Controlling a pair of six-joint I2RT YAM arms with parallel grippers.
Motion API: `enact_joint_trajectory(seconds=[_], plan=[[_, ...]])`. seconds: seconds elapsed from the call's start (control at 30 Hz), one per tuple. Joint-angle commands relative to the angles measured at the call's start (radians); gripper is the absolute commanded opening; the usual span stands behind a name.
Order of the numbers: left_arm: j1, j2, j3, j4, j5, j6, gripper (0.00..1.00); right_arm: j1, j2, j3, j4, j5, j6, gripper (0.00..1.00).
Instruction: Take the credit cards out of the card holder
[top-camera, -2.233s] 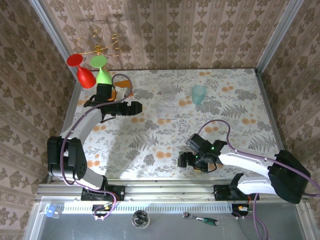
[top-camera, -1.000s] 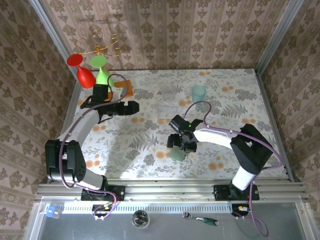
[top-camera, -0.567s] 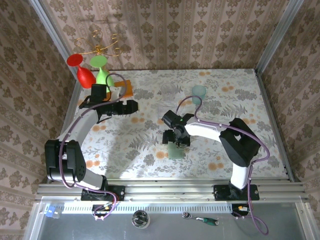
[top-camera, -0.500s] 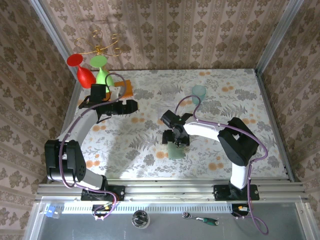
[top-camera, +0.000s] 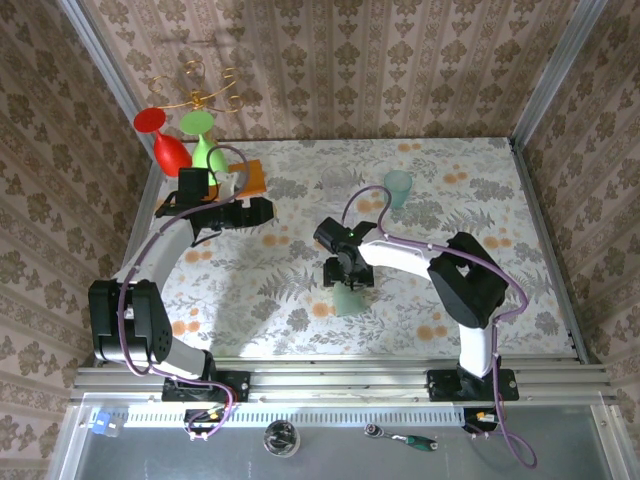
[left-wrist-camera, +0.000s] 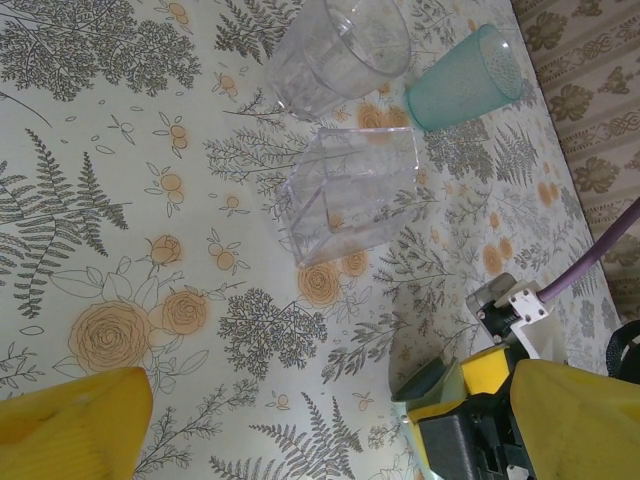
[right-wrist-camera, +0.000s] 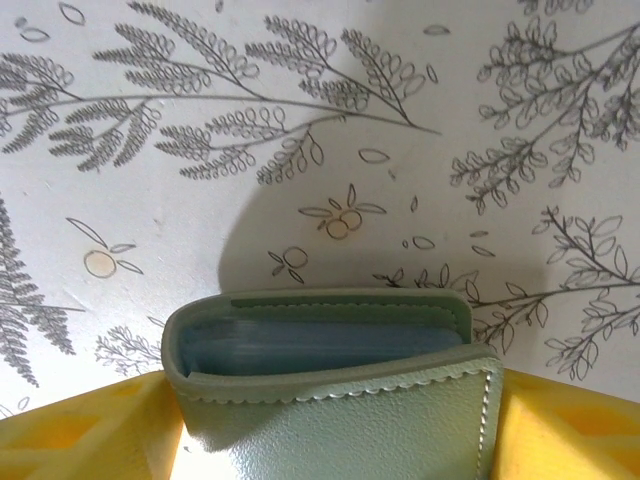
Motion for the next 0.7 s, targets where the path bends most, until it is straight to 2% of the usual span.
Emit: enact_joint_trajectory(seconds=[0.0, 0.4, 0.67], plan=[[0.005, -0.021, -0.014, -0.003, 0.012, -0.005, 0.94, -0.010, 0.042, 0.048, -0.034, 0.038, -0.015, 0.75], [0.006, -0.037, -0.024, -0.007, 0.014, -0.011, 0.92, -0.055, 0.126, 0.142, -0.009, -0.013, -0.037, 0.74], [-0.030, -0.081, -0.058, 0.003, -0.022, -0.082, 0.89, -0.060, 0.135, 0.154, 0.003, -0.041, -0.060, 0.77]])
